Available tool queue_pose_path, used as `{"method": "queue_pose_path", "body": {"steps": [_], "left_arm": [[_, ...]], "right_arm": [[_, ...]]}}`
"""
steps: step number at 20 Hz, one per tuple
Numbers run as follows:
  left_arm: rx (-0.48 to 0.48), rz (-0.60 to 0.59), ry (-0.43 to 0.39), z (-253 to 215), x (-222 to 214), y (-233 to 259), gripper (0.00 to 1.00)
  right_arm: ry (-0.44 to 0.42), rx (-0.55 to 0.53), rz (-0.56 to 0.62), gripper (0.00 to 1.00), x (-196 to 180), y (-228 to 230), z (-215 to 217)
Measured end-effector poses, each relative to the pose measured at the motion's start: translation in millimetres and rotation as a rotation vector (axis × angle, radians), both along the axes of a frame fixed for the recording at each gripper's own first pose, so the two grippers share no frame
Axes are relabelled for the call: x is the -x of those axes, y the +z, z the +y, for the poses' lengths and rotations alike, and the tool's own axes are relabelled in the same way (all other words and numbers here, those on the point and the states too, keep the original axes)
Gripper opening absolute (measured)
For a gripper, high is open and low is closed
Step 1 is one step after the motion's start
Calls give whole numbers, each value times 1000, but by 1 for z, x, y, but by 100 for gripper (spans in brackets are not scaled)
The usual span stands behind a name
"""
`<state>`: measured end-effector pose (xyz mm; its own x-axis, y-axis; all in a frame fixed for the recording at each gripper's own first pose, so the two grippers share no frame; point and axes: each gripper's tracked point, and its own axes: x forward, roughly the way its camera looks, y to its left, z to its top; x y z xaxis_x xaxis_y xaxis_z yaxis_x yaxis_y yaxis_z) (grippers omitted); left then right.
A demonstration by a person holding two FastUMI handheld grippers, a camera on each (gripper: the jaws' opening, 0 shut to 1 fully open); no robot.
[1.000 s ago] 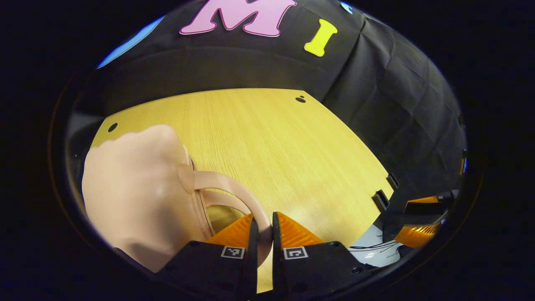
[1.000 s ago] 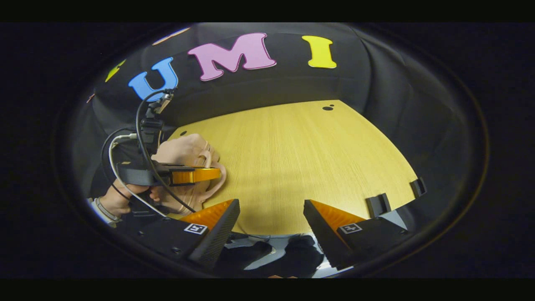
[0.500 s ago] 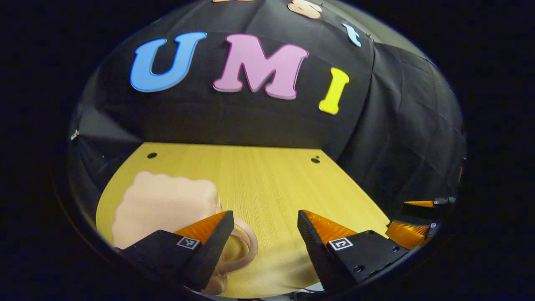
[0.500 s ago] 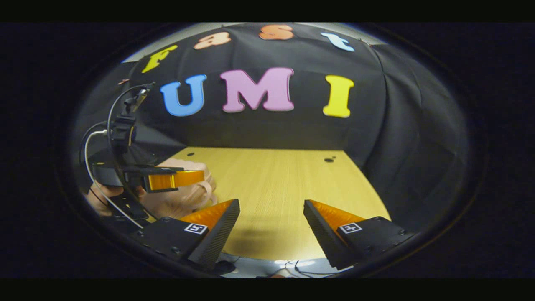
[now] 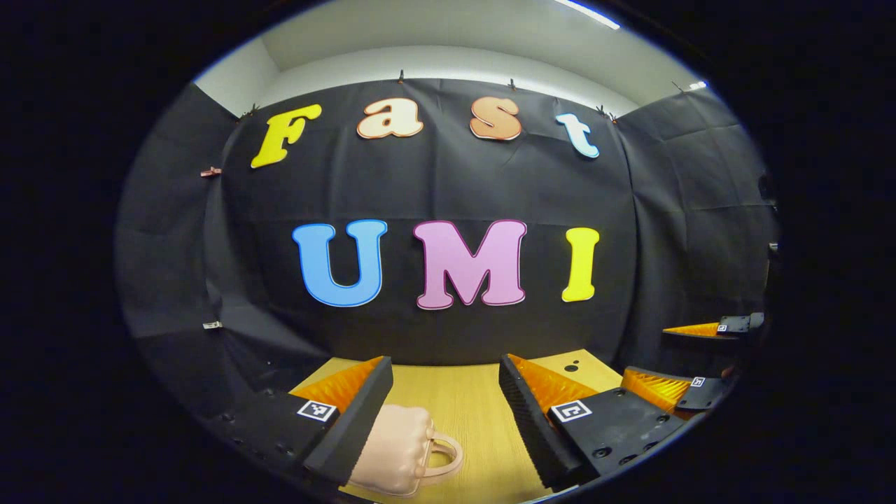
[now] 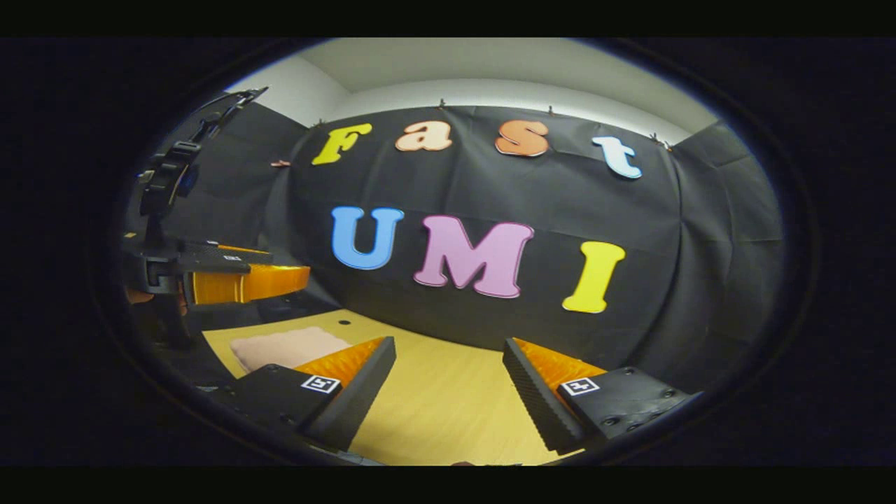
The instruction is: First open the suitcase, pack the skin care products into it, and then close the suitcase.
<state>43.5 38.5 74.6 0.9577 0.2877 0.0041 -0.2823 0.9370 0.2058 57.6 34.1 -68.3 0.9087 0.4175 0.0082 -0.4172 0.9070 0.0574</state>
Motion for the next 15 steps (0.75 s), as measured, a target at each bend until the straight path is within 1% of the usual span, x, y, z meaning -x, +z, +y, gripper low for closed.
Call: {"method": "queue_pose_path", "body": {"steps": [1,2,3,6,7,9,10,12,13,14,15], "left_arm": [[18,-4,-5,-8,5,3,96],[31,7,-18,-15,10,0,95],[27,8,-17,-17,14,3,95],[-44,-22,-29,-16,14,25,94],[-59,-17,-32,-16,12,30,94],[-79,-31,-75,-22,6,37,94],[-76,-40,-82,-22,4,39,94],[-38,-28,-101,-25,-1,36,94],[-25,-40,-119,-28,-1,38,92],[-18,-49,-129,-29,-2,43,94],[-18,-49,-130,-25,-1,44,94]], "right_arm": [[36,-30,-9,98,5,7,5],[56,-49,-11,96,6,12,5],[51,-52,-16,96,4,14,1],[-29,-39,-51,96,-12,22,-20],[-60,-37,-32,97,-15,21,-26],[-109,-64,-48,96,-19,32,-37],[-124,-53,-56,96,-19,31,-41],[-143,-14,-47,96,-22,25,-49],[-152,-11,-54,96,-22,27,-51],[-165,-6,-59,96,-26,31,-53],[-177,-2,-59,96,-28,32,-57]]}}
